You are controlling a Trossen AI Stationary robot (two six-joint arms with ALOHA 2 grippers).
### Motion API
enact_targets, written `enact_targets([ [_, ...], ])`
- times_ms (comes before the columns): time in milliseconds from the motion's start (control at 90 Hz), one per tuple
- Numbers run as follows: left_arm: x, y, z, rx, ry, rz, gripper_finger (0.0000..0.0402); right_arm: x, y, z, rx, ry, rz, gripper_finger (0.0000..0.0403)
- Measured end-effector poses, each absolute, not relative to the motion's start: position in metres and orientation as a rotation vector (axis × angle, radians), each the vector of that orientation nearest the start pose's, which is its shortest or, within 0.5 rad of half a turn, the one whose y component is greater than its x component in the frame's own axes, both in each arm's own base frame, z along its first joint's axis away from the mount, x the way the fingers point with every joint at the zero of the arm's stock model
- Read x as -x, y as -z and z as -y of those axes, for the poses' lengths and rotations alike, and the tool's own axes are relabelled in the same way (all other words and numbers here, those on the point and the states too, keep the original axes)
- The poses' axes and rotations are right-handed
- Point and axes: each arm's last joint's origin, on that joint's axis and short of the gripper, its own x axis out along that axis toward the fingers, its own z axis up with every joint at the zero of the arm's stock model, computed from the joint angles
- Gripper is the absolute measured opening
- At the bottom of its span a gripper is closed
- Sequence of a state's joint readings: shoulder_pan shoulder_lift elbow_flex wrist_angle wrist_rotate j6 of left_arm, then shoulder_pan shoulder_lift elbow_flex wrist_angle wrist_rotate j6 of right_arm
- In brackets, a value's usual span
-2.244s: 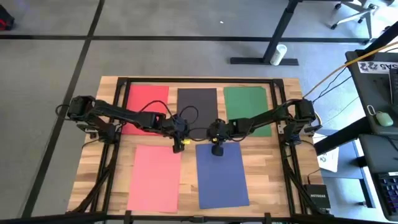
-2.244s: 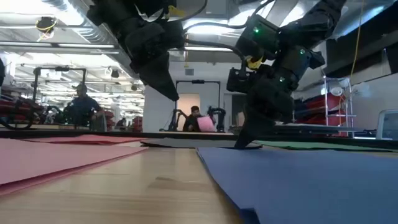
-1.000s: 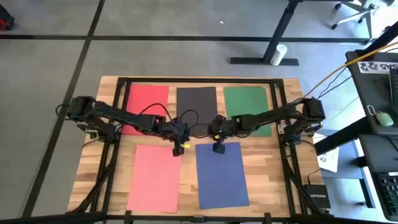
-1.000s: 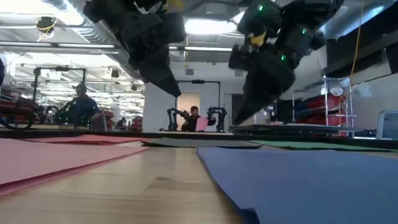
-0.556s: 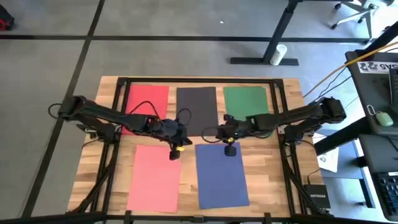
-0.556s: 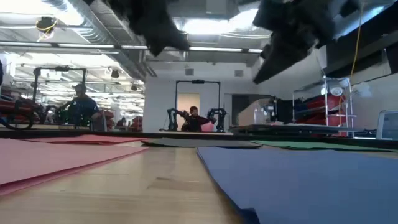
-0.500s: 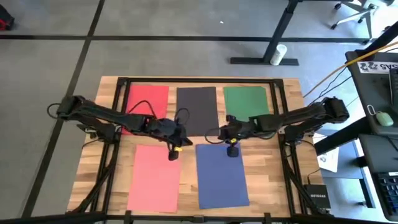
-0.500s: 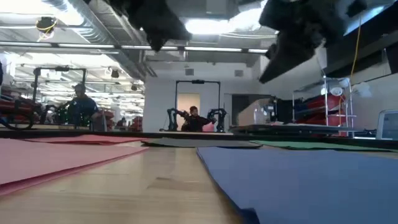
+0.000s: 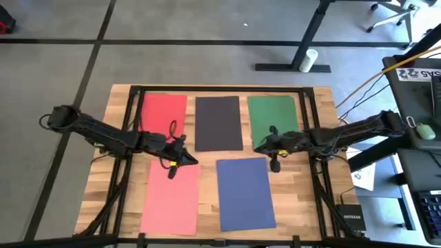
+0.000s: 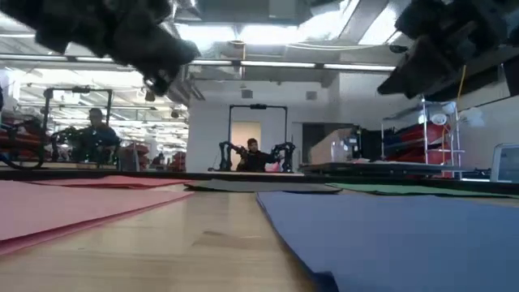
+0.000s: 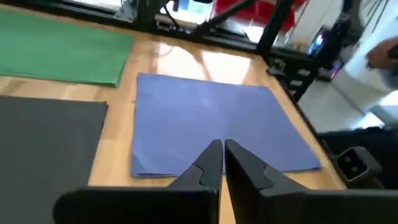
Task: Organize paper
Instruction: Return to Home Position
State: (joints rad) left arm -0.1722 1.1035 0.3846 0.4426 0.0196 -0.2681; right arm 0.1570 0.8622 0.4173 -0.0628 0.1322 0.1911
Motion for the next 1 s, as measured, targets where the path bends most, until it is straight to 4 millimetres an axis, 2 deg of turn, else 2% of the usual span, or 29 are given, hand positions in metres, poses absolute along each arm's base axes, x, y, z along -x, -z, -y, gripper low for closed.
enact_targets([
  [311,-0.169,-0.194,0.030,0.295,0.167,-0.167,0.0000,-0.127,-0.210,-0.014,-0.154,0.080,-0.241,0.0000],
  [578,-0.142,-0.184,0.023,0.306,0.128,-0.076,0.0000,-0.092,-0.213,-0.006,-0.167,0.149,-0.090,0.0000],
  [767,-0.134,-0.179,0.018,0.322,0.102,-0.043,0.0000,-0.076,-0.218,-0.002,-0.144,0.176,0.003,0.0000],
  [1000,-0.133,-0.172,0.009,0.300,0.027,-0.065,0.0000,-0.077,-0.217,-0.002,-0.120,0.181,-0.003,0.0000],
])
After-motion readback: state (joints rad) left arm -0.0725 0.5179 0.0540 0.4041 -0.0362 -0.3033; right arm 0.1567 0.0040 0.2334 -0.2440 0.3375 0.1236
